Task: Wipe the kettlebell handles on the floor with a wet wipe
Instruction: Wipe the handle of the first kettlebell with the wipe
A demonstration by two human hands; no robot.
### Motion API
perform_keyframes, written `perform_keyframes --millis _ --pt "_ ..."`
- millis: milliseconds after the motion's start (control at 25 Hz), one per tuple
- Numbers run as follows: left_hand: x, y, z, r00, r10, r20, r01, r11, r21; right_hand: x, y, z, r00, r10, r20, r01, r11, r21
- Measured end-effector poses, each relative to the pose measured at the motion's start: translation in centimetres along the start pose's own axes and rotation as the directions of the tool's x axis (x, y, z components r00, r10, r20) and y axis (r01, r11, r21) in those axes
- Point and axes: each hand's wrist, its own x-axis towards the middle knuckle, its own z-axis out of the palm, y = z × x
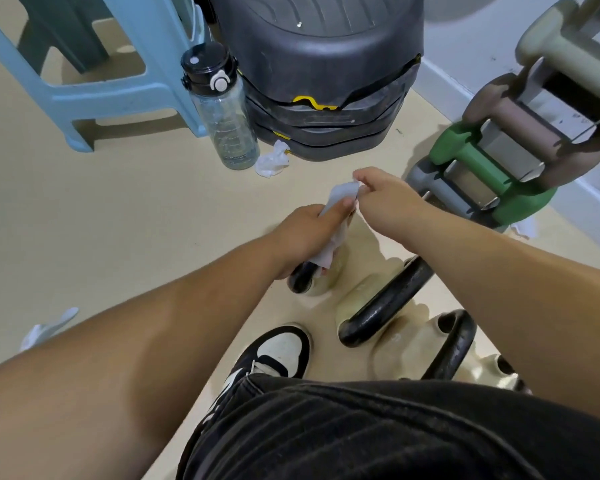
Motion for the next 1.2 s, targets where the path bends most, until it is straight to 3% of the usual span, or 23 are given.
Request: perform_keyframes --millis 80,160,240,440,520,640,760,880,960,1040,1200 --pt "-1.2 -2.2 0.9 0.984 0.126 -0.128 -0.117 0.99 0.079 0.2 -0.2 0.2 0.996 0.011 0.084 -0.008 0.999 -0.032" --pt "-3.0 -5.9 2.2 0.903 0.325 -0.281 -0.283 0.942 0.182 0.3 -0.4 0.3 0.993 0.024 0.117 -0.013 0.996 -0.091" --pt "-4.7 -8.8 3.2 0.835 0.445 -0.323 -0.358 0.886 0.295 0.2 -0.5 0.3 0.99 0.026 0.136 -0.005 0.987 -0.158" --pt "-1.6 -4.5 2.9 0.878 0.288 -0.382 -0.127 0.91 0.395 0.2 -0.6 0.2 0.984 0.025 0.175 -0.011 0.997 -0.076" --pt "0.2 -1.3 1.9 0.947 0.192 -0.258 -0.08 0.918 0.389 0.0 -0.4 -0.3 0.977 0.023 0.214 -0.031 0.999 0.036" --pt "0.9 1.2 1.3 0.995 0.028 -0.096 -0.009 0.98 0.196 -0.1 -0.3 -0.6 0.971 0.023 0.237 -0.043 0.996 0.082" --pt "-0.2 -1.4 2.7 0.927 0.237 -0.292 -0.099 0.903 0.418 -0.6 -0.2 -1.0 0.959 0.009 0.284 -0.032 0.997 0.077" --pt "-3.0 -6.5 3.3 0.858 0.432 -0.278 -0.274 0.843 0.463 -0.5 -0.3 -1.2 0.957 -0.004 0.291 0.01 1.0 -0.018" --pt "-3.8 -7.2 2.9 0.86 0.44 -0.26 -0.3 0.846 0.44 -0.3 -1.8 -0.5 0.967 0.119 0.224 -0.107 0.992 -0.066" --pt "-2.8 -6.0 2.4 0.862 0.44 -0.251 -0.254 0.804 0.537 0.1 -2.3 -0.3 0.968 0.135 0.213 -0.115 0.988 -0.104" --pt "0.7 -1.8 0.3 0.958 0.238 -0.162 -0.056 0.707 0.705 -0.2 -2.4 -1.3 0.972 0.087 0.217 -0.053 0.986 -0.158"
